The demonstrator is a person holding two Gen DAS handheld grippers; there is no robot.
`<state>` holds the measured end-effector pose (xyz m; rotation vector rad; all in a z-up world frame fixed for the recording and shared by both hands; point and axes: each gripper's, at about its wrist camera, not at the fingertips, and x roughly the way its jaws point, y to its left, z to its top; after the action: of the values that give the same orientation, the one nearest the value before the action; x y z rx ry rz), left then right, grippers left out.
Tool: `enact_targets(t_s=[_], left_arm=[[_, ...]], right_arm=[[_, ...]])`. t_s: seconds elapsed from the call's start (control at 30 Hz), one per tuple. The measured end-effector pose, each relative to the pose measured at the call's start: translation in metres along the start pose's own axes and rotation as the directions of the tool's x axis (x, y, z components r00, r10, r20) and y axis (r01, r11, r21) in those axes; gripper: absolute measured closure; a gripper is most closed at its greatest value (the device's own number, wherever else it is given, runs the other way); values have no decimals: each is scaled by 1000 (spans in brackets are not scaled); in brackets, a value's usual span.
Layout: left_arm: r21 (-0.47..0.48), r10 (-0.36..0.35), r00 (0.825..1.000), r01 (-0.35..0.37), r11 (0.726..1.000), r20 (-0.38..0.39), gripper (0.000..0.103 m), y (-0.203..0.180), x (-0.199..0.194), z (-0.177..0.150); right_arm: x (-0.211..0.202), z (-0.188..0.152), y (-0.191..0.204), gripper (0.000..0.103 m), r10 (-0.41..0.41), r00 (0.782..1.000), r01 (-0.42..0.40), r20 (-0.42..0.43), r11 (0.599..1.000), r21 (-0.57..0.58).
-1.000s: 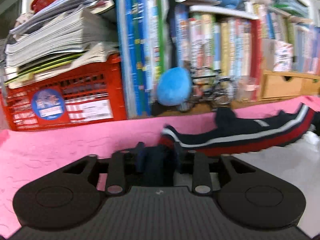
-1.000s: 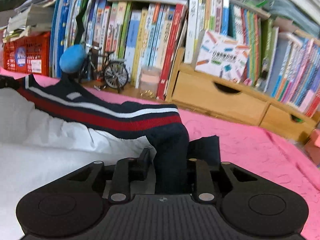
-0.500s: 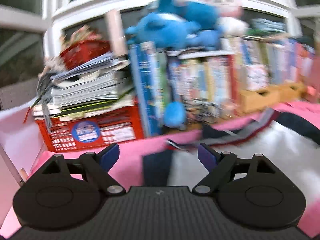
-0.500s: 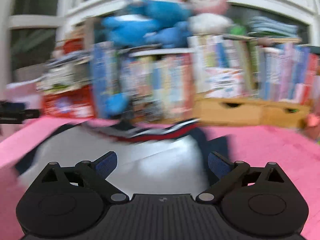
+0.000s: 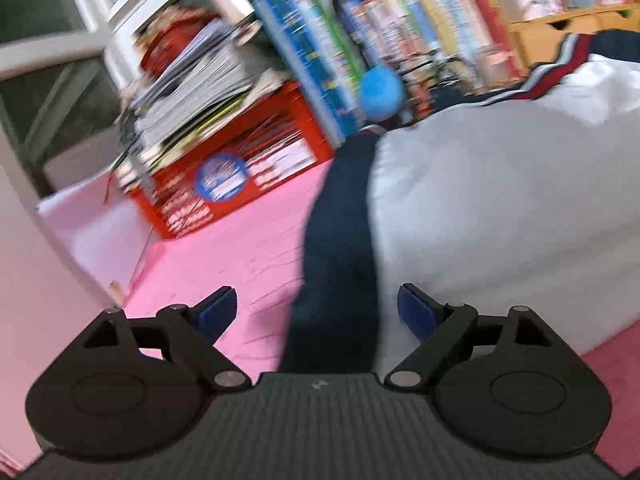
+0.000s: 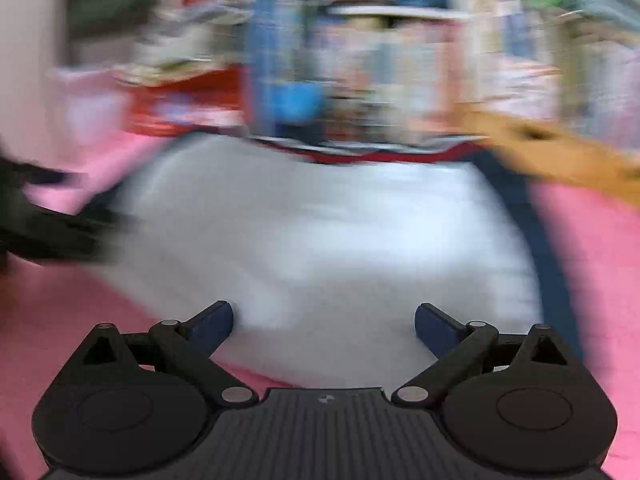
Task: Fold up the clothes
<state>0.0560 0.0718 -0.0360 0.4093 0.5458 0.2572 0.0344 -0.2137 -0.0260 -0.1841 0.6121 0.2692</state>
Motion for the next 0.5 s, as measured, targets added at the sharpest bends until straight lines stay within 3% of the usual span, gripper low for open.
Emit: enact_targets(t_s=[0.07,0.1,0.17,0.27,0.37,0.43,0.5], left_arm=[[-50,1,1000,-2,999,-29,13,12,8,-2],[-72,-3,999,0,997,-39,12,17,11,-3],[-86,-14,999,10,996,-42,12,20,12,-6],[-40,24,999,-25,999,-26,12,10,11,-8],[-2,56,998,-56,998,-11,12,2,10,-10],[2,61,998,-61,998,-9,12,1,9,-11],[-5,55,998,-55,998,-10,12,3,9,-12]], right_arm=[[-1,-10,-24,6,-201,980,201,-13,980,-10],[-1,-16,-43,5,-237,971,239,-37,970,37],[-7,-23,-86,5,-247,964,261,-95,945,196],[-24,-28,-115,6,-267,955,296,-131,897,328],[-39,-11,-88,8,-217,976,217,-32,933,288],[-41,3,-57,8,-104,992,85,67,968,237],[-31,21,-22,8,28,992,-48,124,984,169]])
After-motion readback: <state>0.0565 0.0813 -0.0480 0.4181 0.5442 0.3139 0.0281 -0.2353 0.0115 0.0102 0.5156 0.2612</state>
